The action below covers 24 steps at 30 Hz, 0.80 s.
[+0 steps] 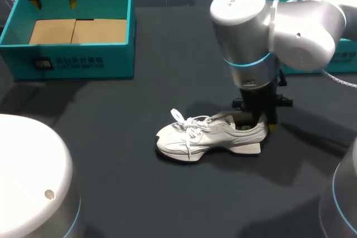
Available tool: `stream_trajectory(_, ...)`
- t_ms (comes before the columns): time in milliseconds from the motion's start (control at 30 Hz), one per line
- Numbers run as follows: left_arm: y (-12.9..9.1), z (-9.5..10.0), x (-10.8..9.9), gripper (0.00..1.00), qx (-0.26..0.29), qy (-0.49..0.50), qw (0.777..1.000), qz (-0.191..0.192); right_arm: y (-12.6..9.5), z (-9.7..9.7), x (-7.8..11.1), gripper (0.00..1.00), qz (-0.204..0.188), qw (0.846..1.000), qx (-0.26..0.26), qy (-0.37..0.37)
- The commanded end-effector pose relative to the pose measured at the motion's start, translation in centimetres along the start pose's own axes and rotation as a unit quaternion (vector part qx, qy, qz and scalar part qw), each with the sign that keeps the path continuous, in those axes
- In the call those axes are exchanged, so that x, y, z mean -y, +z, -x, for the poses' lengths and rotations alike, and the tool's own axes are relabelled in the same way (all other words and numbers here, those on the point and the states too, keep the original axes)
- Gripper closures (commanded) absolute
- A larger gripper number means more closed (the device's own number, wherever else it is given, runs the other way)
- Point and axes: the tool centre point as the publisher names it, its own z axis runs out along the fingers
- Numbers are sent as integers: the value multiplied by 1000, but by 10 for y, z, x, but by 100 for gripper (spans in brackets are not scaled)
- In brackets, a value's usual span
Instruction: Take the shoe out of the shoebox, open the shoe tongue, remove and reinsert the insole, then place the shoe into the shoebox
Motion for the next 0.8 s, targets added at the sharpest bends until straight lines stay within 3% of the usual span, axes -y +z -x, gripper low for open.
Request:
stream_trajectory(33, 0, 0, 0, 0, 0, 0, 1000, 0, 8, -8, 1, 100, -6, 1000, -2, -2)
stream_trajectory(467, 0, 0, 0, 0, 0, 0, 1000, 0, 23, -16, 9, 100, -31, 999, -4, -2)
stream_trajectory(533, 0, 0, 0, 0, 0, 0, 1000, 0, 24, -17, 11, 82, -34, 999, -5, -3)
stream_trajectory(700, 0, 0, 0, 0, 0, 0, 1000, 0, 23, -16, 12, 51, -35, 999, -8, -4)
stream_trajectory(767, 0, 0, 0, 0, 0, 0, 1000, 0, 19, -16, 12, 15, -34, 999, -11, -5)
stream_trajectory(800, 0, 0, 0, 0, 0, 0, 1000, 0, 17, -16, 13, 5, -32, 999, -13, -6)
